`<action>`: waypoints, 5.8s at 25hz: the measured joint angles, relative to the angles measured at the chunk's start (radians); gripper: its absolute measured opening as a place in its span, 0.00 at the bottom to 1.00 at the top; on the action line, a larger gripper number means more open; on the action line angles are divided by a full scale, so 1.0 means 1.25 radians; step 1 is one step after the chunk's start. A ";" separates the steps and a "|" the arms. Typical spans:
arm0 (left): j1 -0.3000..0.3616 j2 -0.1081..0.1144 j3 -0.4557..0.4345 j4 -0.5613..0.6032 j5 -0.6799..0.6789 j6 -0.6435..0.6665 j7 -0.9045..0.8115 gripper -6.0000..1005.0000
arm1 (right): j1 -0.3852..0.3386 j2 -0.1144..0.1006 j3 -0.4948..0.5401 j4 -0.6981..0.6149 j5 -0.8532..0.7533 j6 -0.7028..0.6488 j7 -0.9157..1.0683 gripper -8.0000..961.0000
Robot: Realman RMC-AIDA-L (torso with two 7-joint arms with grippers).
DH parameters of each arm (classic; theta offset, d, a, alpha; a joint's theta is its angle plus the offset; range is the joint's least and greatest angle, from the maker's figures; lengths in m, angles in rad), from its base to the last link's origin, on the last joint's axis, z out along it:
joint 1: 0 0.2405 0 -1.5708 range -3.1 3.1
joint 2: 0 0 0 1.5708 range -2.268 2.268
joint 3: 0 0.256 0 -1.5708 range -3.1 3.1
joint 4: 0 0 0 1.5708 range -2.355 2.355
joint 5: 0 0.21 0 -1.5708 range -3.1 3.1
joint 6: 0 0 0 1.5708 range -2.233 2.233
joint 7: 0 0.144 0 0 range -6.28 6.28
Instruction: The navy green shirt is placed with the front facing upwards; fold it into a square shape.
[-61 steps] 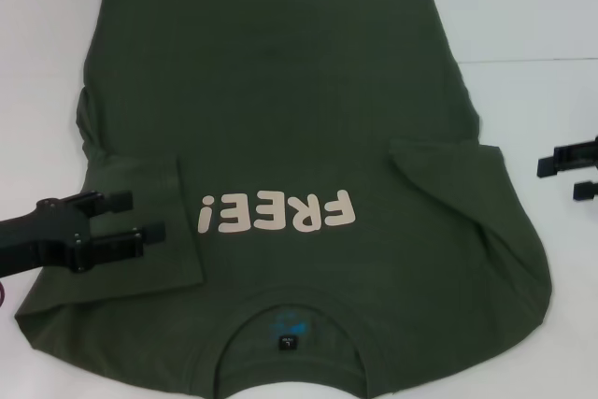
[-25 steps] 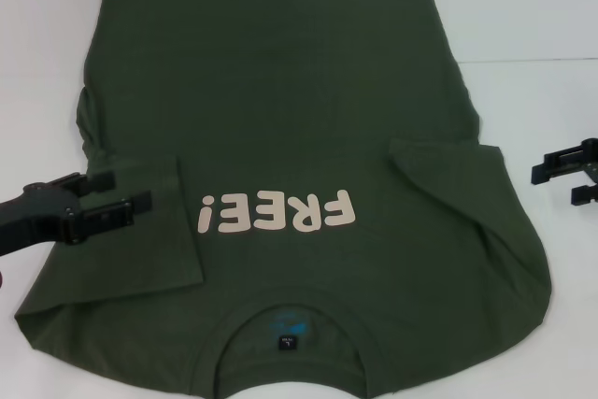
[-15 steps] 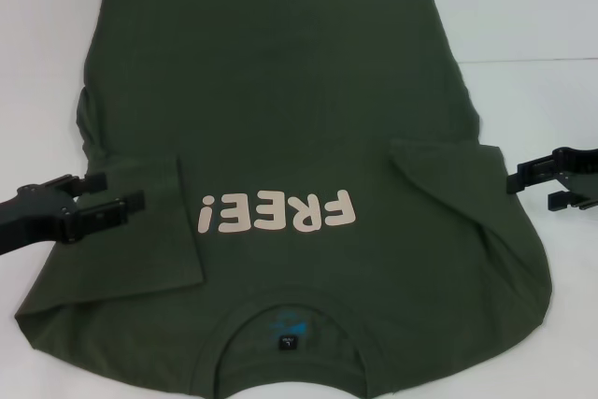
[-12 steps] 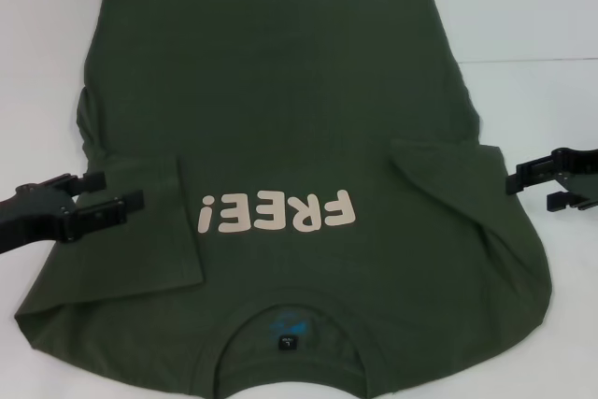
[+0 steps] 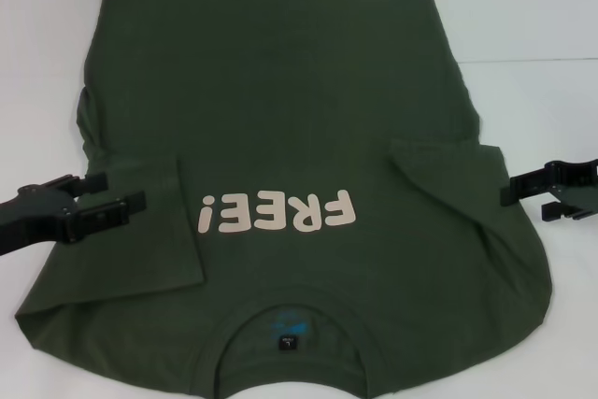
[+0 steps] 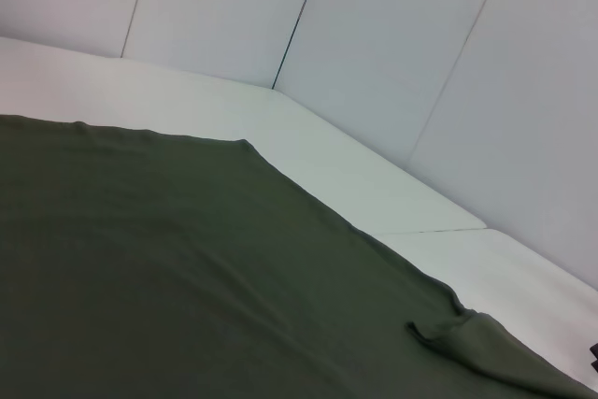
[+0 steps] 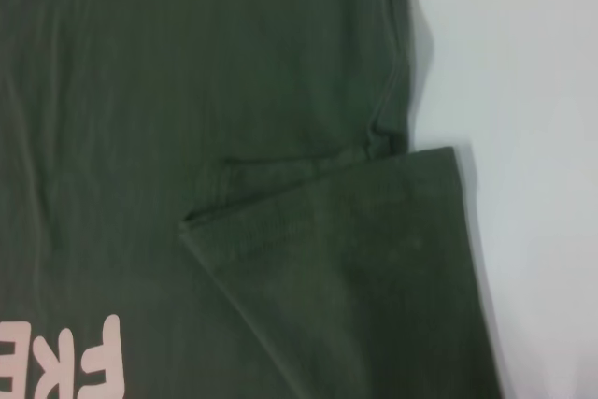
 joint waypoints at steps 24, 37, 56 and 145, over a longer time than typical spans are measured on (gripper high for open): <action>-0.006 0.000 0.000 -0.006 0.001 -0.001 0.000 0.86 | -0.001 0.011 -0.001 0.018 0.000 0.020 -0.022 0.83; -0.005 0.000 0.002 -0.006 -0.001 -0.001 -0.002 0.86 | -0.002 0.012 -0.001 0.029 0.000 0.021 -0.023 0.83; -0.004 0.000 0.000 -0.006 -0.002 -0.001 -0.001 0.86 | 0.010 0.017 0.000 0.038 0.013 0.012 -0.023 0.83; -0.006 0.000 0.000 -0.006 -0.004 0.009 -0.008 0.86 | 0.006 0.010 -0.017 0.038 -0.009 0.001 -0.036 0.83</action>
